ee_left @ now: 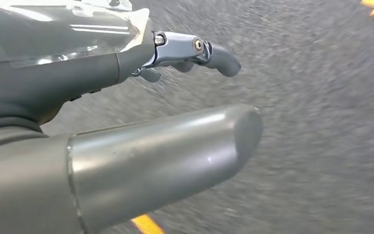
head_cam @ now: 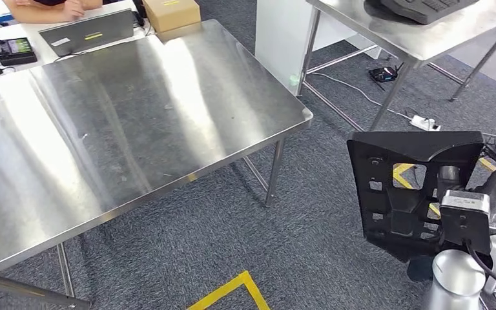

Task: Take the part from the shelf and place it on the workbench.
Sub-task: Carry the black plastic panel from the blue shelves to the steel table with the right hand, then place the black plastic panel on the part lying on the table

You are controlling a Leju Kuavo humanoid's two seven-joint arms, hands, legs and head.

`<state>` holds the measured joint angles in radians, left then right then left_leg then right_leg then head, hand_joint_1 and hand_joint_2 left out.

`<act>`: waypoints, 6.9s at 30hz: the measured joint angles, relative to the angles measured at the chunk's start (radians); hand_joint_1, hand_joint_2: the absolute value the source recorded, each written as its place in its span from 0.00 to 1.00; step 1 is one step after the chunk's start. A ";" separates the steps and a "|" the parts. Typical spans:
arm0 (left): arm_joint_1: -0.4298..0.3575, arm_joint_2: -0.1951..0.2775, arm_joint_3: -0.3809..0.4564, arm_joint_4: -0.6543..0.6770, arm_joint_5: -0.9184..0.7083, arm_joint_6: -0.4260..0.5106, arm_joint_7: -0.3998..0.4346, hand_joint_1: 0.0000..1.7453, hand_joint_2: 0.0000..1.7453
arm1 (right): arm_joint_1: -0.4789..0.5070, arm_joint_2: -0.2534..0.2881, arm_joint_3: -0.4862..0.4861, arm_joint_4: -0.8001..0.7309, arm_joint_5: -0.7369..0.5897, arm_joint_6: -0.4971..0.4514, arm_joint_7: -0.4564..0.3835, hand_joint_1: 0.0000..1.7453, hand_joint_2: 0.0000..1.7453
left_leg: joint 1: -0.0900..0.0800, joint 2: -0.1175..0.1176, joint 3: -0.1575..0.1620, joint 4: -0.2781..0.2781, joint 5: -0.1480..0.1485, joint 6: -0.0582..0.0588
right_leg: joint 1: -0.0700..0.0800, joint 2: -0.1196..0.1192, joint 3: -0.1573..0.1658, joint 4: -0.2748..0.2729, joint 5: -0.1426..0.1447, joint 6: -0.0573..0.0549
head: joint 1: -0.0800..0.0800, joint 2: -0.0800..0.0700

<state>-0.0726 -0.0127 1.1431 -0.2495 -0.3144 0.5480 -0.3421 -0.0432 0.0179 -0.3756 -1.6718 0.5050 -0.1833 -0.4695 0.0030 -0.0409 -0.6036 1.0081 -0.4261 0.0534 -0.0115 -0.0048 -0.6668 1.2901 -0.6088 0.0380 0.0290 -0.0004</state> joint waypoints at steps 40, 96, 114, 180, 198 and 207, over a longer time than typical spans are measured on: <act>-0.010 0.124 -0.251 -0.624 0.157 -0.455 -0.360 0.00 0.00 | 0.223 0.043 -0.148 -0.227 -0.089 0.030 -0.087 1.00 1.00 | 0.006 -0.068 -0.019 0.023 -0.007 -0.047 | -0.011 0.024 0.132 -0.276 0.119 -0.013 | -0.008 0.000; 0.016 0.082 -0.390 -0.282 0.102 -0.436 -0.358 0.00 0.00 | -0.907 -0.549 0.197 0.836 0.284 0.000 0.381 1.00 1.00 | -0.010 0.048 -0.073 0.022 0.038 -0.017 | 0.006 -0.050 0.144 -0.295 0.100 0.007 | -0.008 0.000; 0.054 0.085 -0.406 -0.276 0.106 -0.469 -0.358 0.00 0.00 | -0.736 -0.449 0.050 1.199 0.375 -0.279 0.442 1.00 1.00 | 0.007 0.066 -0.026 0.021 0.014 -0.028 | 0.019 -0.032 0.188 -0.309 0.088 -0.002 | -0.008 0.000; -0.064 0.098 -0.652 -0.275 0.046 -0.435 -0.358 0.00 0.00 | -0.593 -0.860 -0.123 0.561 0.299 0.052 0.377 1.00 1.00 | -0.015 0.050 -0.031 0.024 0.004 0.001 | 0.002 -0.049 0.200 -0.310 0.077 0.015 | -0.009 0.000; -0.060 0.100 -0.691 -0.297 0.056 -0.435 -0.358 0.00 0.00 | -0.490 -0.811 -0.178 0.568 0.360 0.031 0.395 1.00 1.00 | -0.013 0.050 -0.031 0.023 0.005 -0.001 | 0.003 -0.048 0.194 -0.310 0.077 0.014 | -0.009 0.000; -0.043 0.104 -0.727 -0.304 0.087 -0.435 -0.358 0.00 0.00 | -0.522 -0.659 -0.152 0.777 0.532 -0.166 0.408 1.00 1.00 | -0.012 0.053 -0.030 0.023 0.006 -0.001 | 0.003 -0.047 0.198 -0.310 0.077 0.015 | -0.009 0.000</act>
<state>-0.1152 0.0912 0.4160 -0.5539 -0.2270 0.1127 -0.7004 -0.5656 -0.6406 -0.5278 -0.8945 1.0367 -0.3494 -0.0612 -0.0094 0.0117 -0.6341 1.0313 -0.4200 0.0520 -0.0086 -0.0514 -0.4690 0.9805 -0.5314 0.0527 0.0200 -0.0004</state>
